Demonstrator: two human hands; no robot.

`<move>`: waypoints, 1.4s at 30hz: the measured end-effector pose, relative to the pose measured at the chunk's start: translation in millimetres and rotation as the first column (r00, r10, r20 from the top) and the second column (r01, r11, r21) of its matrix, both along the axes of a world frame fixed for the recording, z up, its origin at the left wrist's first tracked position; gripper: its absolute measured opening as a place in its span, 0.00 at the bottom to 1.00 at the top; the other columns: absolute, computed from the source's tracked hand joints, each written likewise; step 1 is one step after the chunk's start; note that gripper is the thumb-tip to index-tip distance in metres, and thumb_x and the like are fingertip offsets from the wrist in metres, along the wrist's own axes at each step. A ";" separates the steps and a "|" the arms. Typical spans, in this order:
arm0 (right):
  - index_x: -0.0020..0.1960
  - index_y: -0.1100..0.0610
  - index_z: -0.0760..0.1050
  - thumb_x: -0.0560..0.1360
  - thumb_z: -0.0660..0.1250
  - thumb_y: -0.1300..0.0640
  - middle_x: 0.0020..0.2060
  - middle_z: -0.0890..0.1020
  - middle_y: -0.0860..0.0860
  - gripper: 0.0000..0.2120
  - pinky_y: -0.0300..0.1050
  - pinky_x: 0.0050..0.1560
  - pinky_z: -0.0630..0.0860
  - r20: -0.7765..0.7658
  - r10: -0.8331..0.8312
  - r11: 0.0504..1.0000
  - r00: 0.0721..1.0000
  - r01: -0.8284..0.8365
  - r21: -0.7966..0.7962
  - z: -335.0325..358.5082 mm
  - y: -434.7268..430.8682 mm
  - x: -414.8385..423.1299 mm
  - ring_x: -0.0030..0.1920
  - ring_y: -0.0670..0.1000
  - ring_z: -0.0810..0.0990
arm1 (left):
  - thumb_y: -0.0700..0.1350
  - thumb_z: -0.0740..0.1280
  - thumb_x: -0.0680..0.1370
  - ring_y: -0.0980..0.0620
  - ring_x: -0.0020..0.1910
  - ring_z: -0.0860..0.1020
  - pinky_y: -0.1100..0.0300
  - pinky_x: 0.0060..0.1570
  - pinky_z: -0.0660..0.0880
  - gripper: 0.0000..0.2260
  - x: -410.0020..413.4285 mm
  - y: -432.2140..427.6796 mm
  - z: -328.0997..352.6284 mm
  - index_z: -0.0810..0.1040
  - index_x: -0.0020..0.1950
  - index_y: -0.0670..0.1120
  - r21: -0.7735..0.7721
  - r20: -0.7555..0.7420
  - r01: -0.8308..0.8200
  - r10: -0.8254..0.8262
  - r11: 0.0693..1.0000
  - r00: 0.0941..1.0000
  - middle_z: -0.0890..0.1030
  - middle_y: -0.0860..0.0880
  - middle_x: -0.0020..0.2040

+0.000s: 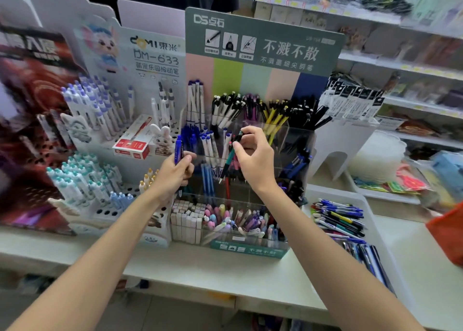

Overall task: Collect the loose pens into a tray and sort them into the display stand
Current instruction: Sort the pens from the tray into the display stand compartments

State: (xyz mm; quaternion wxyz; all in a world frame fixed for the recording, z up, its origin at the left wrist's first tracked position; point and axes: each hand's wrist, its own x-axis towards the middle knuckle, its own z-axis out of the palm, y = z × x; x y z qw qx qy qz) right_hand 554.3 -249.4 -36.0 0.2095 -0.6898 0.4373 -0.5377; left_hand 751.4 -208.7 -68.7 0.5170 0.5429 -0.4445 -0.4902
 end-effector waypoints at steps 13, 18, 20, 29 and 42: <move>0.58 0.59 0.76 0.75 0.72 0.59 0.42 0.83 0.52 0.13 0.43 0.35 0.78 -0.380 0.006 0.973 0.925 -0.094 -0.212 -37.1 5.9 65.9 0.33 0.48 0.78 | 0.43 0.60 0.84 0.56 0.38 0.79 0.61 0.44 0.78 0.08 30.8 19.0 3.5 0.78 0.58 0.45 -0.037 0.029 -0.131 0.132 0.991 0.991 0.80 0.49 0.41; 0.59 0.57 0.73 0.78 0.67 0.53 0.40 0.84 0.56 0.12 0.51 0.36 0.78 -0.710 0.032 0.994 0.704 -0.096 -0.051 -58.0 4.1 71.4 0.39 0.59 0.83 | 0.44 0.61 0.84 0.53 0.39 0.81 0.57 0.47 0.80 0.09 33.1 22.3 1.5 0.77 0.60 0.44 -0.016 0.011 -0.111 0.111 0.994 0.994 0.81 0.48 0.41; 0.67 0.54 0.72 0.80 0.63 0.53 0.47 0.84 0.57 0.16 0.52 0.43 0.79 -0.794 0.098 0.994 0.600 -0.094 0.051 -60.5 5.3 73.0 0.46 0.60 0.83 | 0.43 0.60 0.84 0.55 0.36 0.79 0.62 0.41 0.80 0.09 30.8 22.9 2.9 0.77 0.60 0.45 -0.008 -0.028 -0.091 0.090 0.996 0.996 0.80 0.47 0.41; 0.66 0.56 0.75 0.79 0.66 0.58 0.45 0.82 0.48 0.16 0.39 0.45 0.79 -0.127 0.209 0.973 0.970 -0.193 0.124 10.0 0.4 39.3 0.42 0.45 0.81 | 0.45 0.62 0.83 0.54 0.37 0.80 0.57 0.43 0.79 0.07 -0.5 2.1 13.5 0.78 0.55 0.44 0.003 -0.069 0.086 -0.086 0.996 0.994 0.83 0.48 0.42; 0.62 0.58 0.74 0.76 0.70 0.64 0.43 0.80 0.46 0.16 0.40 0.47 0.80 0.090 -0.150 0.980 0.984 0.161 -0.118 32.4 -3.9 -42.5 0.43 0.44 0.81 | 0.47 0.59 0.84 0.58 0.36 0.77 0.65 0.37 0.77 0.10 -64.6 -23.1 17.8 0.78 0.60 0.48 -0.068 0.107 0.232 -0.224 0.970 0.969 0.79 0.48 0.44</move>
